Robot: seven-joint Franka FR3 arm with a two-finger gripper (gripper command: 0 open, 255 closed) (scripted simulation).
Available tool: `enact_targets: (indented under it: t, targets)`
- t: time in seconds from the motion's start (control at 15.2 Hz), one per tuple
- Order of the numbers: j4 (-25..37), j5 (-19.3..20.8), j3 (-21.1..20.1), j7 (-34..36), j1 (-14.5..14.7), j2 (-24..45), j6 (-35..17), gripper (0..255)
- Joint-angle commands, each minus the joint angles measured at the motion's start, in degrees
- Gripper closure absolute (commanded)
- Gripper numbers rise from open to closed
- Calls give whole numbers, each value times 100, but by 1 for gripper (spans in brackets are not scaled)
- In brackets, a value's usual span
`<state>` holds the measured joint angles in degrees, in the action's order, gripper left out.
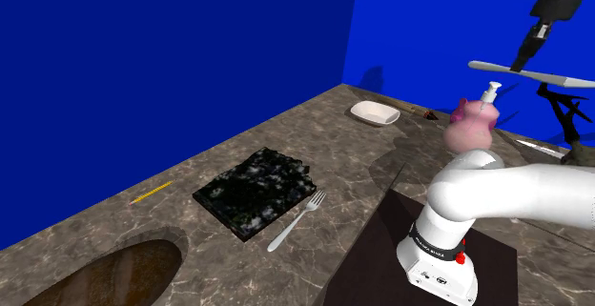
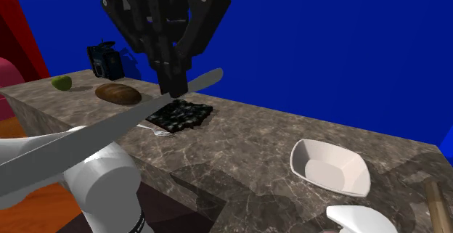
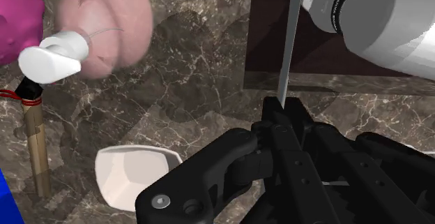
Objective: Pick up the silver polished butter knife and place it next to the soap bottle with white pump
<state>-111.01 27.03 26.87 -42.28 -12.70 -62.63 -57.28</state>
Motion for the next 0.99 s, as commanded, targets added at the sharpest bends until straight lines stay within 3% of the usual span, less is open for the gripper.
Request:
enact_targets:
  t: [0.0, 0.53, 0.92]
  targets:
    - [192, 226, 118, -281, -18, -89, 200, 255]
    - [1001, 1227, 703, -1443, 66, -271, 691, 255]
    - [331, 1323, 779, -1324, -63, -700, 445, 255]
